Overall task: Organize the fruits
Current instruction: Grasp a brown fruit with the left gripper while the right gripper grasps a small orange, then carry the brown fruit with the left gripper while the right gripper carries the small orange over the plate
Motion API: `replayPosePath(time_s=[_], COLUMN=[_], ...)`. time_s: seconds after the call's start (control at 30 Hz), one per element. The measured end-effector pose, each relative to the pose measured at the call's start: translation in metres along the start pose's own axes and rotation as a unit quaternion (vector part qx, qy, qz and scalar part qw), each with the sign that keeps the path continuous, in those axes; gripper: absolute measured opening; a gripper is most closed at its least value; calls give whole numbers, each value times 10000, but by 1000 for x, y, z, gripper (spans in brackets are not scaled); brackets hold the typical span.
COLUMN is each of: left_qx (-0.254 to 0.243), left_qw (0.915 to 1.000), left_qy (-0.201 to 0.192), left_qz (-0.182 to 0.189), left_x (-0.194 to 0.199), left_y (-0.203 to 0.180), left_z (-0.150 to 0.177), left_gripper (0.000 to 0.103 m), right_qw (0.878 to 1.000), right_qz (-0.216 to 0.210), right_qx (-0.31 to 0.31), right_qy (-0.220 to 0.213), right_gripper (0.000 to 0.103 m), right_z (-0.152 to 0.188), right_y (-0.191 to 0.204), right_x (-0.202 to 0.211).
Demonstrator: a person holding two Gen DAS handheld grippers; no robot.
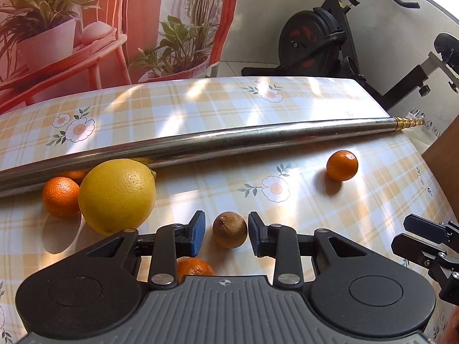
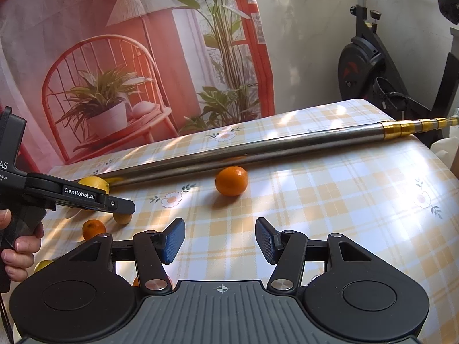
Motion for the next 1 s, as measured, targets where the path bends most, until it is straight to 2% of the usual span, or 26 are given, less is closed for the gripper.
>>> replayPosePath(time_s=[0.43,0.6,1.0], left_qx=[-200,-206,-227], left_qw=[9991,9981,9955], left_qy=[-355,-558,-921], left_qz=[-139,-161,-40], left_x=[32,51,100], left_y=[-3,-5,-12], left_z=[3,5,26], left_gripper=[28,28,28], right_qw=[9984,9969,9931], right_qz=[-395,-515,-701], right_qx=[76,138,-34], right_qy=[402,579,941], right_gripper=[51,44,37], right_z=[25,36,56], right_y=[20,30,37], right_x=[-3,-6,-14])
Point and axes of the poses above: each gripper's, at about its wrist camera, not at the fingertips, and x roughly against the way its jaws point, y to its left, z to its underside, the point moved 8 cm from there along -x, roughly the way its jaws point, and after that the axes turned 10 degrees about -x, right-handed, at the moved point
